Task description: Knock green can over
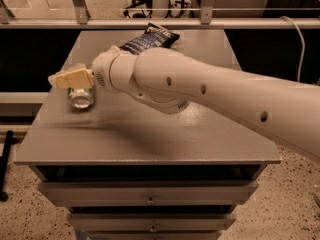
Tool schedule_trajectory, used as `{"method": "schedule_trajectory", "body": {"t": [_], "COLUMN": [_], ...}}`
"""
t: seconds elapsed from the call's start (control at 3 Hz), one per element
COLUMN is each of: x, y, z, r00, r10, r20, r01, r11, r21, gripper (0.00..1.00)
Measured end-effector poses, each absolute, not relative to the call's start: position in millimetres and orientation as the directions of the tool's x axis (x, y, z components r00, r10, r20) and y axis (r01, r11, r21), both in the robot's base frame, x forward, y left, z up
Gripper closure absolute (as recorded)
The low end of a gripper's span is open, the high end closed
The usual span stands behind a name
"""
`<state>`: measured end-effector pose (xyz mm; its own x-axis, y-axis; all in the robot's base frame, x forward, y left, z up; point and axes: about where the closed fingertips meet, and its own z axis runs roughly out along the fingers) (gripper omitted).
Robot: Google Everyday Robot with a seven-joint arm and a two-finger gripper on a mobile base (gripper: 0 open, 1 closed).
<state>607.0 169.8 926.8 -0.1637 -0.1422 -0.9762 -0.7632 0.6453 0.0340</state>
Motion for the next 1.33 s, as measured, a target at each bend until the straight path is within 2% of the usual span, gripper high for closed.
{"method": "schedule_trajectory", "body": {"t": [0.33, 0.67, 1.0, 1.33], "x": [624.2, 634.0, 632.4, 637.9], "y": [164.8, 168.5, 167.3, 114.6], "z": [926.2, 927.7, 936.4, 952.1], "r00": [-0.176, -0.147, -0.077, 0.013], "r10": [-0.139, -0.163, -0.179, -0.179], "r20": [-0.975, -0.976, -0.981, -0.984], "r01": [-0.711, -0.729, -0.796, -0.83], "r11": [0.703, 0.685, 0.604, 0.547], "r21": [0.028, -0.005, -0.047, -0.111], "gripper": [0.0, 0.0, 0.0, 0.0]}}
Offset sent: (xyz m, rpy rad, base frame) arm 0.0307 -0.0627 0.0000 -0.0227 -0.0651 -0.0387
